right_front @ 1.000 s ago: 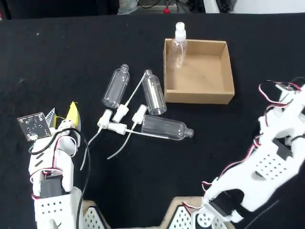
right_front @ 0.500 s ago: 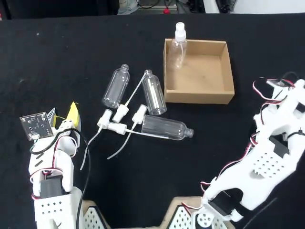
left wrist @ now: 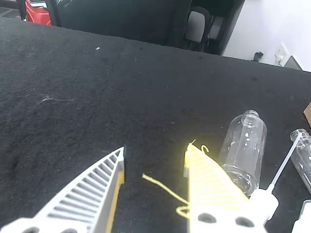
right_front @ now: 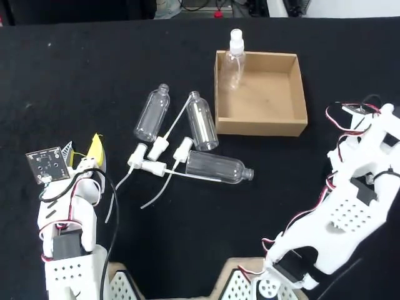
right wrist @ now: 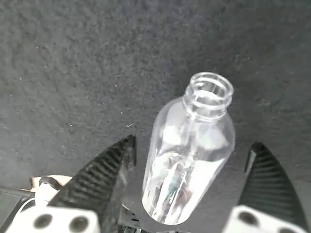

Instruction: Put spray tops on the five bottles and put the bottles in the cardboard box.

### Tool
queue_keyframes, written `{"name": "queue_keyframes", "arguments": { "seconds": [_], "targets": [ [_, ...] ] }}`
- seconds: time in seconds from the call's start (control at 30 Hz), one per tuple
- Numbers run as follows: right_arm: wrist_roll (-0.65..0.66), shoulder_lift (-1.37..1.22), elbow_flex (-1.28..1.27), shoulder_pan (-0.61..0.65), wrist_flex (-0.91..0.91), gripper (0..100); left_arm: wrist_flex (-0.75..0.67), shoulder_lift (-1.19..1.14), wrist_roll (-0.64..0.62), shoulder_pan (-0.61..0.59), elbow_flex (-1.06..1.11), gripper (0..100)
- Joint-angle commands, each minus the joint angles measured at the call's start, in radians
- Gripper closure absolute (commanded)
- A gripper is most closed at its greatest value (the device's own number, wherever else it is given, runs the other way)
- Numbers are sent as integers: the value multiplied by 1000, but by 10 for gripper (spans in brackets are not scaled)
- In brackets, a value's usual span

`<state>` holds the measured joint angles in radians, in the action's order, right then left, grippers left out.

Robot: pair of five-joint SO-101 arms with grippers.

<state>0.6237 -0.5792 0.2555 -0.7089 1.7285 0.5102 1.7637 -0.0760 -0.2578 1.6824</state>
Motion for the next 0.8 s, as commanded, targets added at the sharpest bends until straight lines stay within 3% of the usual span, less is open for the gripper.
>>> {"name": "queue_keyframes", "arguments": {
  "seconds": [0.0,0.53,0.77],
  "targets": [
    [-8,22,-48,-5,28,659,6,8,12,12,19,805],
    [-41,25,-61,-9,-95,660,6,8,12,12,19,805],
    [-41,25,-51,-2,-117,771,6,8,12,12,19,805]
  ]
}}
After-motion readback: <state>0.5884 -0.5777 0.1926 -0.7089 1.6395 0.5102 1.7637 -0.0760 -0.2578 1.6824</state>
